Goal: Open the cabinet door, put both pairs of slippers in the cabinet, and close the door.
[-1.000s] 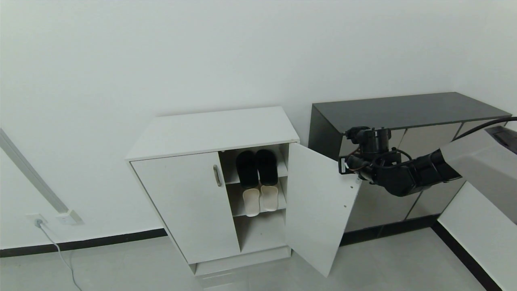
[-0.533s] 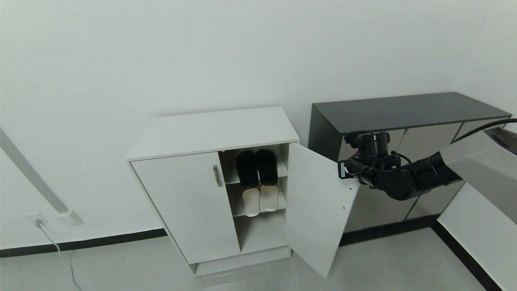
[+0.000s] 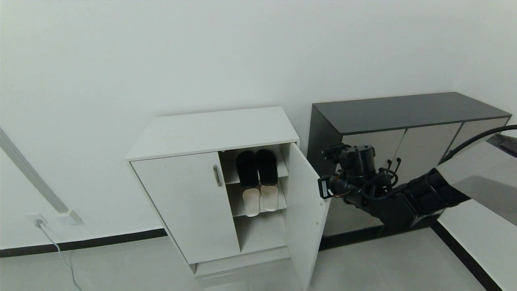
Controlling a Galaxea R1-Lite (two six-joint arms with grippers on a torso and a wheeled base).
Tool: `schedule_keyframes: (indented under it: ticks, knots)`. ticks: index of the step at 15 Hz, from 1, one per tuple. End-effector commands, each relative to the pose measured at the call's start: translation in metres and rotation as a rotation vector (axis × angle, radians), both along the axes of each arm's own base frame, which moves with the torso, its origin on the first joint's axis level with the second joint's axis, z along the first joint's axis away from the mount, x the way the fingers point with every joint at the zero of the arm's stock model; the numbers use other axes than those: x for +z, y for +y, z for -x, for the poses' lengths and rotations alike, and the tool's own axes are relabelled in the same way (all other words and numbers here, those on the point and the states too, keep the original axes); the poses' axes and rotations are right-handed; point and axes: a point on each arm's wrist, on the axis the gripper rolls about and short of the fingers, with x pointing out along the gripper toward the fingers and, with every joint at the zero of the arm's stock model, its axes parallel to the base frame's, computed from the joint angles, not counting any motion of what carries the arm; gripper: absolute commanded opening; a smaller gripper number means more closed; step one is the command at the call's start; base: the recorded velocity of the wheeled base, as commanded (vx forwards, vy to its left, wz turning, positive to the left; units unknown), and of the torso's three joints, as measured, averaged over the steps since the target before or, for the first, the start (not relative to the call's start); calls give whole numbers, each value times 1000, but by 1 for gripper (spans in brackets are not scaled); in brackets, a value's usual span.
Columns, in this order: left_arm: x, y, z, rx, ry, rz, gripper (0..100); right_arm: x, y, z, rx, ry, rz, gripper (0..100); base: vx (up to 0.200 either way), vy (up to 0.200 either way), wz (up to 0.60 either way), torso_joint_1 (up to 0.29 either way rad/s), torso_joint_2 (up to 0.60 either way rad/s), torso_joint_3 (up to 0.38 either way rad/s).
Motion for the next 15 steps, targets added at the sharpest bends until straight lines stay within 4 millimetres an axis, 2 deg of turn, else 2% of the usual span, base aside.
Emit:
schedule_keyframes:
  ticks: [1, 5, 12, 15]
  knots:
    - [0, 0, 0, 0, 0, 0, 0, 8, 10, 19, 44, -8, -5, 0, 0, 0, 0, 0, 0, 0]
    - [0, 0, 0, 0, 0, 0, 0, 9, 16, 37, 90, -38, -1, 0, 0, 0, 0, 0, 0, 0]
    - [0, 0, 0, 0, 0, 0, 0, 2, 20, 46, 135, -69, 9, 0, 0, 0, 0, 0, 0, 0]
    - [0, 0, 0, 0, 0, 0, 0, 0, 22, 50, 178, -76, -9, 0, 0, 0, 600, -1, -1, 2]
